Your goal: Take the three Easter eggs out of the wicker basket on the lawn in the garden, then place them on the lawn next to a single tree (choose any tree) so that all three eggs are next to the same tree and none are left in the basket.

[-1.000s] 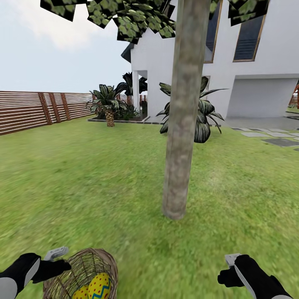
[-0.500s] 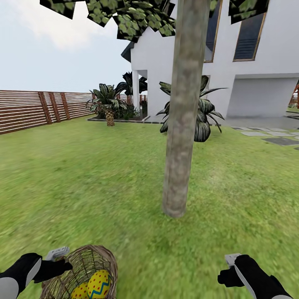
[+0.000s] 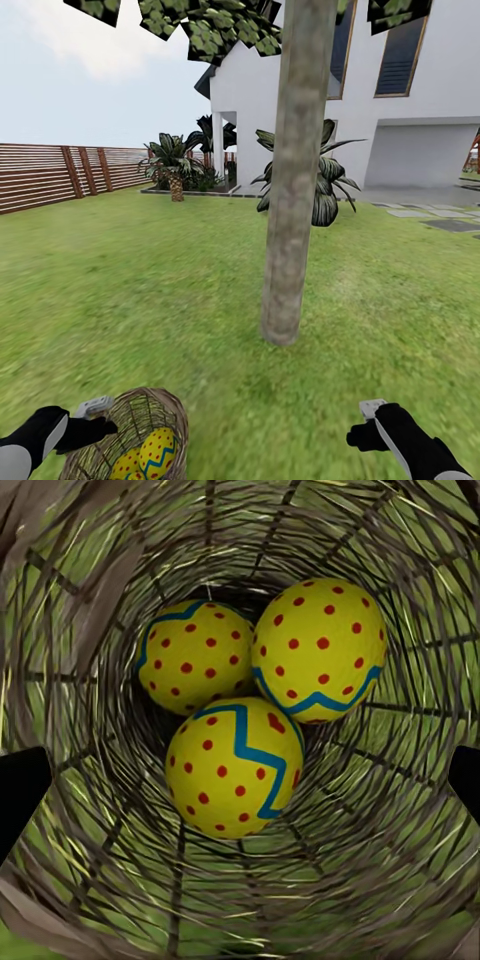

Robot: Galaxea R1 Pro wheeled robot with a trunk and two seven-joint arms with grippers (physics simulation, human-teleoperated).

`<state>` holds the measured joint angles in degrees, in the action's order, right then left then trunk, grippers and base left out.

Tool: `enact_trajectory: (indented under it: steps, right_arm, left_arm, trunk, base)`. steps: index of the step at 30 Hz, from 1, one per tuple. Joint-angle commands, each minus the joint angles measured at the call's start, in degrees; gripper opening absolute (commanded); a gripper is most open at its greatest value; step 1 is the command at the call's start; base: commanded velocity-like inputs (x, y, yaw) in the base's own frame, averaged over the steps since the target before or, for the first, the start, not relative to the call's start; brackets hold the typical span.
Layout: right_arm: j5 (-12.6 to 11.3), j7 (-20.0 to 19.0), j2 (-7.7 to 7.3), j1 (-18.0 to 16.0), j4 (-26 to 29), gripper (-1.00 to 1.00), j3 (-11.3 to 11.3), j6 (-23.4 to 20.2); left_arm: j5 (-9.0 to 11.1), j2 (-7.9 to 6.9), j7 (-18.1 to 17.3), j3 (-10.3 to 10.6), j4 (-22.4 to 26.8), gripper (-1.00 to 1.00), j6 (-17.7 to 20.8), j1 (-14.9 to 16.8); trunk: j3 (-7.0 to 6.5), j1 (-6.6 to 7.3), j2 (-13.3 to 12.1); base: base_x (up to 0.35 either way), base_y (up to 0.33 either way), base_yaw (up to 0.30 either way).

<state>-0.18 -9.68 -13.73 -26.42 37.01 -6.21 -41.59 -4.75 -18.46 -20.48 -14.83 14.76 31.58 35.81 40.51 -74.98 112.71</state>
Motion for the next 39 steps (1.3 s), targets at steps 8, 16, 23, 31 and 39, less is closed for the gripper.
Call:
enact_trajectory:
  steps: [8, 16, 23, 31, 39]
  right_arm:
    - [0.0, -0.1, -0.42, 0.0, 0.3, 1.00, -0.2, -0.3]
    - [0.3, 0.0, -0.09, 0.0, 0.3, 1.00, -0.3, -0.1]
    - [0.3, 0.0, 0.00, 0.0, 0.2, 1.00, -0.3, -0.2]
    - [0.3, 0.0, 0.02, 0.0, 0.1, 1.00, -0.4, -0.2]
    - [0.3, 0.0, 0.02, 0.0, 0.1, 1.00, -0.4, -0.2]
  left_arm:
    - [-0.5, 1.31, -0.3, -0.3, -0.1, 1.00, 0.3, 0.0]
    - [-0.6, 1.76, -0.3, -0.3, -0.2, 1.00, 0.3, 0.0]
    - [-0.6, 1.76, -0.3, -0.4, -0.2, 1.00, 0.3, 0.0]
    - [-0.6, 1.76, -0.3, -0.4, -0.2, 1.00, 0.3, 0.0]
    - [-0.6, 2.00, -0.3, -0.4, -0.2, 1.00, 0.3, 0.0]
  trunk:
    - [1.50, -1.76, 3.3]
    - [2.94, -3.51, 6.5]
    - [4.20, -5.05, 9.3]
    - [5.63, -6.81, 12.5]
    - [7.07, -8.57, 15.7]
  base:
    - [0.000, 0.000, 0.000]
    - [0.000, 0.000, 0.000]
    - [0.000, 0.000, 0.000]
    - [0.000, 0.000, 0.000]
    - [0.000, 0.000, 0.000]
